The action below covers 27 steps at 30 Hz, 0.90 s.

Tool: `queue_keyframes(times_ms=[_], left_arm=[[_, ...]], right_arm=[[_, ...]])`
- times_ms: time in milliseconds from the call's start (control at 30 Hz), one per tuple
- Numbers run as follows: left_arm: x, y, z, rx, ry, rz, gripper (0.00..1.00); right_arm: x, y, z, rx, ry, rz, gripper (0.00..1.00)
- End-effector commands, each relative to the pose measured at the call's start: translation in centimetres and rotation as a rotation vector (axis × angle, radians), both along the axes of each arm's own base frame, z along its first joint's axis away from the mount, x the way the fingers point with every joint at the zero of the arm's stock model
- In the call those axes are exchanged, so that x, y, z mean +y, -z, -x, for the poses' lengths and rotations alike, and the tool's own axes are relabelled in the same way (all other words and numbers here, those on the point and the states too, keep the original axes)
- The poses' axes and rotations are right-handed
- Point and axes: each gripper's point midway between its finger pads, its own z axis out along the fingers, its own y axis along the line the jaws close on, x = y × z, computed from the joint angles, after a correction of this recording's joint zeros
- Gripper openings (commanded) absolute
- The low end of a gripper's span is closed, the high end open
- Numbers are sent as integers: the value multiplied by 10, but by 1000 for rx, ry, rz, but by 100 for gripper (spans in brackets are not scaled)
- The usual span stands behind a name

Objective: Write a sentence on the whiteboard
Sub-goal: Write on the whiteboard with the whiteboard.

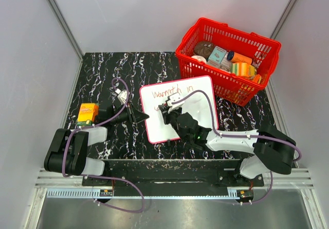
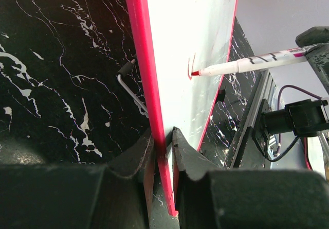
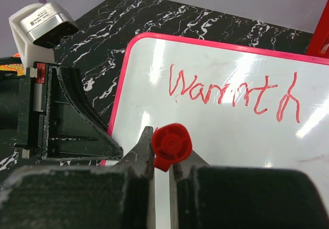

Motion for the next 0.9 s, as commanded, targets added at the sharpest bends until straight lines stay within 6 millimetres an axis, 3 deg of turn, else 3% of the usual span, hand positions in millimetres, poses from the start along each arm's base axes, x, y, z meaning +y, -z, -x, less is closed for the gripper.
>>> queue_keyframes(times_ms=[0,633,733,867], left_arm=[[-1,-12,-11,-124,11,-17,0],[-1,-13,-12,-127,9,-19,0],[-1,-12,-12,-127,9,-20,0],[-1,-12,-12,-124,8,-21,0]], right_arm=[[-3,13,6,40,-16,15,0],[-3,20,19,88,-75,-4,0],[-1,2,24,53,-114,-39,0],[0,-38,33,0,-166,-135,0]])
